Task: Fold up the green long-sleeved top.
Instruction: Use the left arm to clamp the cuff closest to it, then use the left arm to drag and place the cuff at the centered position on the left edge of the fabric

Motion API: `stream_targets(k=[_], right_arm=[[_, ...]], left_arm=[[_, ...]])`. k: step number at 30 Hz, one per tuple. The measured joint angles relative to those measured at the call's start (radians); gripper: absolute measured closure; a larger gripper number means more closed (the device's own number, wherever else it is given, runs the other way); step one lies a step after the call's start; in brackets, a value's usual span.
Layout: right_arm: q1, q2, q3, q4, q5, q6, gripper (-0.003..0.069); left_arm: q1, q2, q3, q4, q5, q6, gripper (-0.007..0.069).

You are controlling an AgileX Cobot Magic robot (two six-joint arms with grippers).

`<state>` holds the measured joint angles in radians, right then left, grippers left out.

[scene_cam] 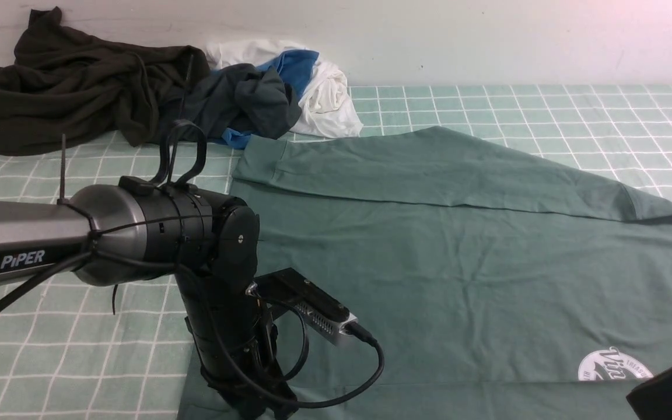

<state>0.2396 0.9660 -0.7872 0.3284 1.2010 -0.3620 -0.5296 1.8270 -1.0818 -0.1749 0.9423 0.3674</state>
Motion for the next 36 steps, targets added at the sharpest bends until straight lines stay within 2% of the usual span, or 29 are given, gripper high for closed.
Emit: stream_targets(k=[7,11,16,24,27,31,36], right_arm=[[0.0,0.0,0.0,-0.002,-0.008,-0.001,0.0673],[0.0,0.0,0.0,-0.01,-0.029,-0.001,0.0673],[0.0,0.0,0.0,-0.016,-0.03,-0.001,0.0673],[0.0,0.0,0.0,-0.027,-0.03,-0.001,0.0673],[0.0,0.0,0.0,-0.027,-0.033,-0.001,0.0673],[0.0,0.0,-0.008,-0.027,-0.042,0.008,0.0673],[0.0,0.023,-0.083,-0.084,-0.105,0.059,0.0673]], left_arm=[[-0.001,-0.004,-0.176,0.079,0.114,-0.002,0.0608],[0.0,-0.003,-0.407,0.147,0.172,-0.006,0.0608],[0.036,0.053,-0.586,0.145,0.221,-0.006,0.0605],[0.112,0.239,-0.648,0.136,0.213,-0.01,0.0592],[0.123,0.279,-0.648,0.134,0.175,-0.01,0.0548],[0.125,0.292,-0.658,0.156,0.136,-0.046,0.0418],[0.171,0.306,-0.756,0.182,0.132,-0.168,0.0244]])
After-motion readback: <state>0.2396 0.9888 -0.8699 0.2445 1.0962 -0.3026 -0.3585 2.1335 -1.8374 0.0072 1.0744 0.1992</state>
